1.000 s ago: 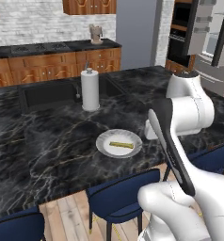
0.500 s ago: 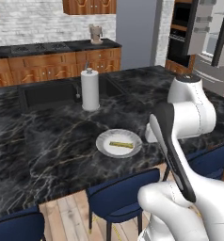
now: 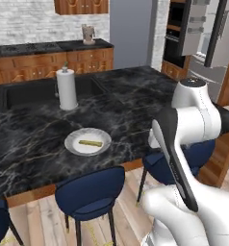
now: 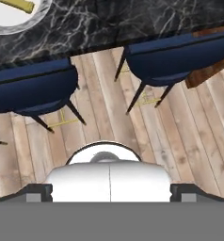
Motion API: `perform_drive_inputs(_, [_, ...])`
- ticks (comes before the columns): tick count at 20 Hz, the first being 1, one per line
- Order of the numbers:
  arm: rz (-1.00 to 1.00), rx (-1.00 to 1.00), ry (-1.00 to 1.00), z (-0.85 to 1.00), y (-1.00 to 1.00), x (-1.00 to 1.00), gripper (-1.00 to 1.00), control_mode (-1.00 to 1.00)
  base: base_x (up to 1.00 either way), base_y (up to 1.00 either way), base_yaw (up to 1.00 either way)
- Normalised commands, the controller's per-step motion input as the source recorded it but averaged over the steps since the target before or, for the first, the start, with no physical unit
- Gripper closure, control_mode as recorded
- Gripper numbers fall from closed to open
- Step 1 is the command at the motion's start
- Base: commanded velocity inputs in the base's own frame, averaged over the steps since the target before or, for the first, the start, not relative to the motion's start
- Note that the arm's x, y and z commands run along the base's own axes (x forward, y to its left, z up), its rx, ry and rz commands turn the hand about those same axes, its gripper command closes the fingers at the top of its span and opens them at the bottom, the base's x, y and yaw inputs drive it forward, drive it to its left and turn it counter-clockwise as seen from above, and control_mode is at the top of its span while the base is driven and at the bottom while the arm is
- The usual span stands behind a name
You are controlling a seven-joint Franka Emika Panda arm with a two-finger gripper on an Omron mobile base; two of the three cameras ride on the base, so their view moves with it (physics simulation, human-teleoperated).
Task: Retrieve the butter from the fridge and place it on a plate on the dining table. Then retrieve the butter knife by the fridge and place it near the plate.
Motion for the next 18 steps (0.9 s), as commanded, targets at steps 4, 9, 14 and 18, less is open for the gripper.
perform_drive_inputs(4, [0.00, 0.00, 0.00, 0.00, 0.00, 0.00, -1.00, 1.00, -0.54, -1.00, 0.17])
perform_drive_inputs(9, [0.00, 0.00, 0.00, 0.00, 0.00, 0.00, -1.00, 1.00, -0.36, -1.00, 0.11])
perform_drive_inputs(14, [0.00, 0.00, 0.00, 0.00, 0.00, 0.00, -1.00, 1.00, -0.02, -1.00, 0.00])
perform_drive_inputs(18, [0.00, 0.00, 0.00, 0.00, 0.00, 0.00, -1.00, 1.00, 0.00, -1.00, 0.00])
